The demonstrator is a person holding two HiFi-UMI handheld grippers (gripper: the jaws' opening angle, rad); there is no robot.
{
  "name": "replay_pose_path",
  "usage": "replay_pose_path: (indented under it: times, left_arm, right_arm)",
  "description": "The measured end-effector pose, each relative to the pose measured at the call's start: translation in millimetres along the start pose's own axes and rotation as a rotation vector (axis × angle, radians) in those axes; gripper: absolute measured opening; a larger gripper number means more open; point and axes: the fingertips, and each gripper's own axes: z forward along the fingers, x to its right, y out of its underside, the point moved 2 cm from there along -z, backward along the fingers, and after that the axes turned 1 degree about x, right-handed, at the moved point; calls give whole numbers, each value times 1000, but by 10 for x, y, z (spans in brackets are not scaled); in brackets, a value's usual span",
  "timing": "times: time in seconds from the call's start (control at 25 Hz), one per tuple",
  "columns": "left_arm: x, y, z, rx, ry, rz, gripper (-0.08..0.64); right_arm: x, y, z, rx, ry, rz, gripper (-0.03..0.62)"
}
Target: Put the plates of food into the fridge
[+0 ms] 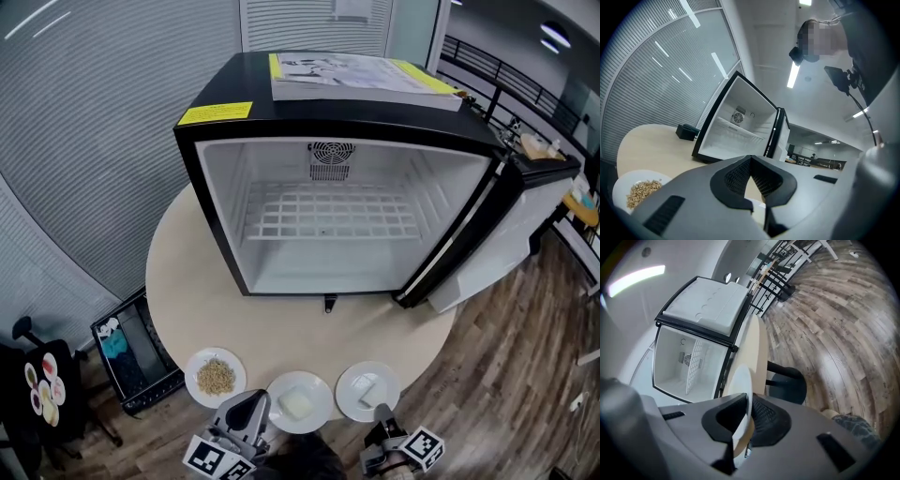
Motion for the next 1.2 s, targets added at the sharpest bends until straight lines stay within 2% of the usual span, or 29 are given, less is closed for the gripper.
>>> replay_pose_path:
  times: [0.16,0.36,0.68,0.88,1.2]
  left_arm:
    - [-35,-73,39,17,-3,-16,6]
    - [-46,-171,115,35,2,-17,6]
    - [-69,-406,317,63,27,22,6]
    - [-143,-607,492,92,32,45,6]
    - [-270,-794,850,96,29,79,6]
  right_arm:
    - [-52,-13,-26,4,-38,23,18]
    - [-194,-68,-72,21,-106,132,14]
    - [-810,-315,26,46,-184,201,14]
    - [-1184,-458,236,40,-212,176,14]
    - [-1444,-573,879,29,-216,145,14]
